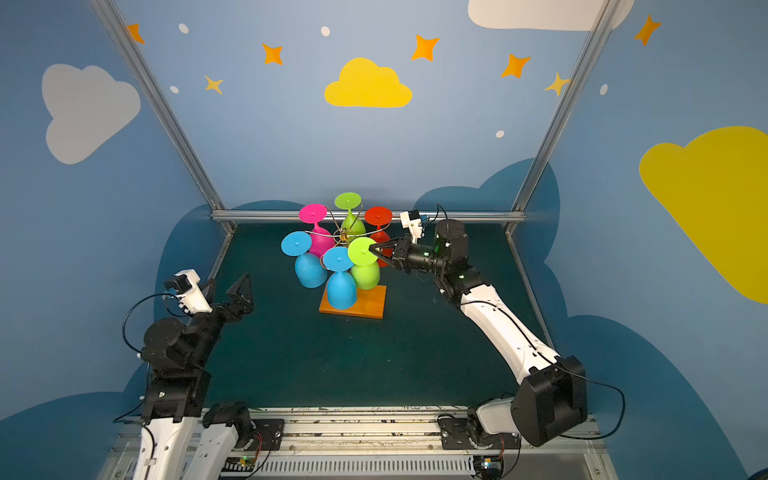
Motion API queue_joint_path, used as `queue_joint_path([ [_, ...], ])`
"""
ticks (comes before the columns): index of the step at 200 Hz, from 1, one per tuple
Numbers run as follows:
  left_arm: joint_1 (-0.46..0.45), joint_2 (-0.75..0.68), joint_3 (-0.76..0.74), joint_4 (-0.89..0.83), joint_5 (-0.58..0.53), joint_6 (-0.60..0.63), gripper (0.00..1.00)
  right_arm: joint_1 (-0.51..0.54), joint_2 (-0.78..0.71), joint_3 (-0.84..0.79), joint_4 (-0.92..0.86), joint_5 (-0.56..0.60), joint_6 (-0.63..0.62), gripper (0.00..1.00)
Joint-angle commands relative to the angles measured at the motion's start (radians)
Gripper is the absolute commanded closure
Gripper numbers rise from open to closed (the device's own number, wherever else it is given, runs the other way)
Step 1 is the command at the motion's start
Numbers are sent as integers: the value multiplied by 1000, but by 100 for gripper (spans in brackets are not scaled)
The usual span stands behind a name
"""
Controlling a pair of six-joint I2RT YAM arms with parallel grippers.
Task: Take the wine glass off the wine glass rack
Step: 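Grasp the lime green glass's foot with the right gripper and pull it off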
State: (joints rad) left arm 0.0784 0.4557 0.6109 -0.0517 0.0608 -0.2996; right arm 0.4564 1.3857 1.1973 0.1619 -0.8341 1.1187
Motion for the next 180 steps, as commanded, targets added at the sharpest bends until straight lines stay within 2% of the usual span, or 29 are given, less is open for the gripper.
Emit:
queue_joint_path([
  [1,5,-10,-7,19,8,-3,0,7,14,45,40,-2,-8,100],
  [180,5,-10,-8,21,4,0,0,-89,77,75,146,28,83,100],
])
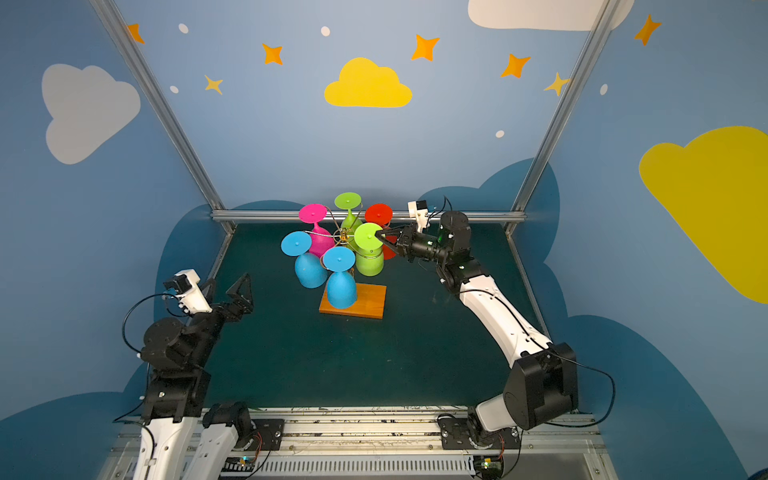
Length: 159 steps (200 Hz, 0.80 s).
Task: Take the wine glass off the wine glass rack
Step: 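Grasp the lime green glass's foot with the right gripper and pull it off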
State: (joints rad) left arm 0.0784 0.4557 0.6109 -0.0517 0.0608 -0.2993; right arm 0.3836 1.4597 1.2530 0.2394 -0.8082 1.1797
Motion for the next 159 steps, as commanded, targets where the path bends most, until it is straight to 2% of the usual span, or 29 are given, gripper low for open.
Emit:
queue_joint_path([
  [1,5,-11,-8,21,4,-1,0,-17,3,19,69,3,23,100],
  [79,4,-10,-8,21,2,0,0,-53,-61,-63,89,-3,42,100],
  [159,4,-9,-8,18,-4,-5,0,-103,-208,-197,40,7,12,100],
])
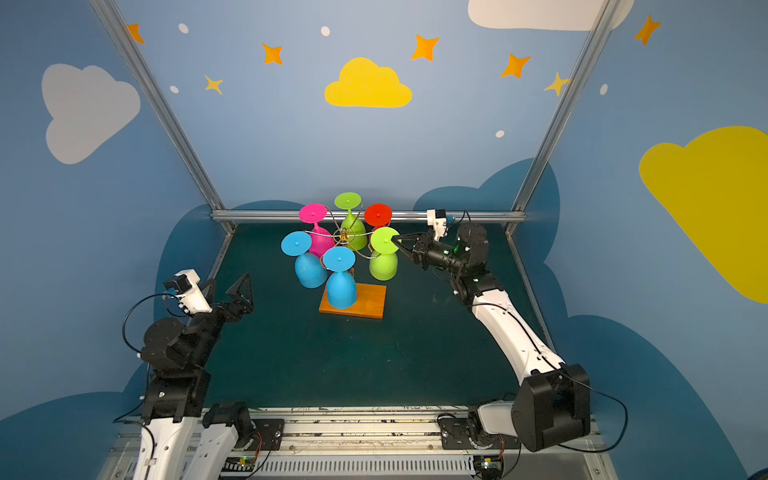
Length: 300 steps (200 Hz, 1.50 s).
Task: Take the wine glass off the wine glass rack
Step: 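Grasp the lime green glass's foot with the right gripper and pull it off, then lift the green glass away from the rack while the left gripper reaches toward it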
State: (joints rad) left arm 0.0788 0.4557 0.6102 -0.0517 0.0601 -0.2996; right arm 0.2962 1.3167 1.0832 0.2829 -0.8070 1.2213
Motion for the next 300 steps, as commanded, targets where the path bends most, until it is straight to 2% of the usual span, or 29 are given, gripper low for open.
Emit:
queue_joint_path([
  [1,5,-9,-6,17,-3,-5,0,-16,-68,-29,-6,6,-30,100],
  [43,4,-12,25,-16,-1,-1,0,-39,-191,-105,-113,44,-108,100],
  [59,4,-6,68,-67,46,-37,2,-47,-240,-127,-159,72,-158,100],
  [76,4,13,128,-99,162,-96,8,-52,-286,-121,-240,97,-230,100],
  [106,4,93,306,-137,432,-197,18,-49,-349,-60,-387,117,-387,100],
  [139,-19,212,436,-21,698,-341,26,-28,-421,33,-553,187,-578,100],
  [150,-37,252,468,14,747,-392,26,-22,-438,71,-592,206,-626,100],
  [175,-126,324,496,81,757,-456,26,1,-456,147,-621,197,-705,100],
  [209,-335,461,590,59,752,-397,28,56,-434,244,-634,171,-778,100],
  [237,-478,568,639,107,741,-387,29,102,-404,297,-635,163,-805,100],
  [270,-575,669,697,127,716,-348,30,151,-360,345,-643,164,-827,100],
  [300,-619,730,730,187,707,-358,31,203,-324,365,-632,165,-834,100],
])
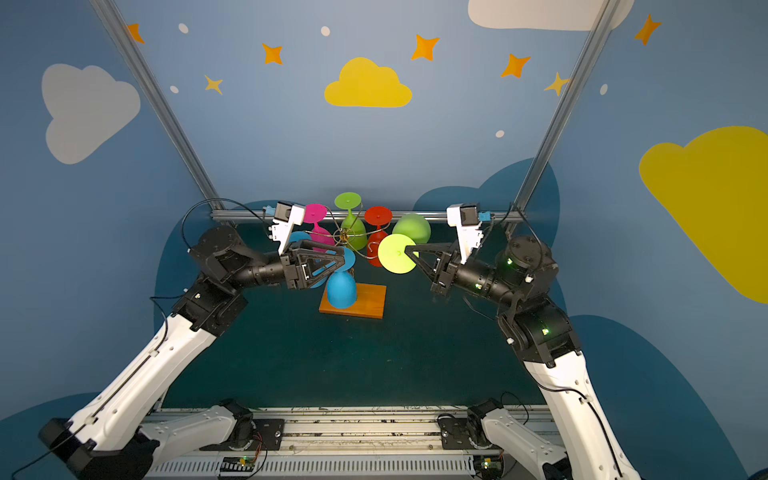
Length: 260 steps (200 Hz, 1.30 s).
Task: Take the wine glass off the wine glass rack
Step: 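Lift the green glass away from the rack while the left gripper reaches toward it, then grasp the green glass's foot with the left gripper beside the right gripper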
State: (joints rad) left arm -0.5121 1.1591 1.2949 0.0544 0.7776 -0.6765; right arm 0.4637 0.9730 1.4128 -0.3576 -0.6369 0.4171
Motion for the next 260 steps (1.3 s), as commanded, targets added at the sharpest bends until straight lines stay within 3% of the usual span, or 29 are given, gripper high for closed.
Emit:
queue_joint_path([
  [1,-29,28,46,82,-10,20,31,38,21,36,8,-3,-30,100],
  [59,-84,117,91,106,-4,21,35,143,88,66,15,38,-59,100],
  [120,-94,124,69,137,22,-19,61,174,121,70,42,80,-59,100],
  [166,-94,102,67,144,23,-41,90,186,130,83,42,77,-55,100],
  [192,-92,95,60,174,30,-75,97,185,124,82,31,88,-61,100],
  [223,-82,87,46,220,29,-128,97,186,105,78,14,116,-71,100],
  [260,-57,76,39,271,29,-189,97,184,31,30,-7,224,-110,50],
])
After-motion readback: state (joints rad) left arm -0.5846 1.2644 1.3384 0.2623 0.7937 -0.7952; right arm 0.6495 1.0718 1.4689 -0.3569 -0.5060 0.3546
